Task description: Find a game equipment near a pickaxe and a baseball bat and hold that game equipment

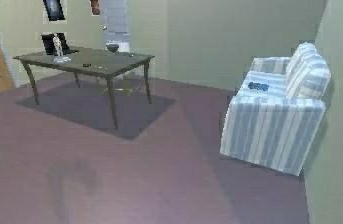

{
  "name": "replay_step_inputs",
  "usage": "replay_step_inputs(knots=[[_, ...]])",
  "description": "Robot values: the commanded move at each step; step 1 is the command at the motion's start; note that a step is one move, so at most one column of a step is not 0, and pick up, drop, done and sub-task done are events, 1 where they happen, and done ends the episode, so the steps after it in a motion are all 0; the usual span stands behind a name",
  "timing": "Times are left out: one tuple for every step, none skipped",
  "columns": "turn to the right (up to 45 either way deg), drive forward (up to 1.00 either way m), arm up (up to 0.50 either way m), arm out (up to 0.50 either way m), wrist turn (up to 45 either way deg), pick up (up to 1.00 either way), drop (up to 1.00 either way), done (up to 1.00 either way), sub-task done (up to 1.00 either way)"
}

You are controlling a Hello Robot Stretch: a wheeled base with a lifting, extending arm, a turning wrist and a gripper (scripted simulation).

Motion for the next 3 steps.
replay_step_inputs(knots=[[0.0, 1.0, 0.0, 0.0, 0.0, 0.0, 0.0, 0.0, 0.0], [-3.0, 0.0, 0.0, 0.0, 0.0, 0.0, 0.0, 0.0, 0.0], [0.0, 0.35, 0.0, 0.0, 0.0, 0.0, 0.0, 0.0, 0.0]])
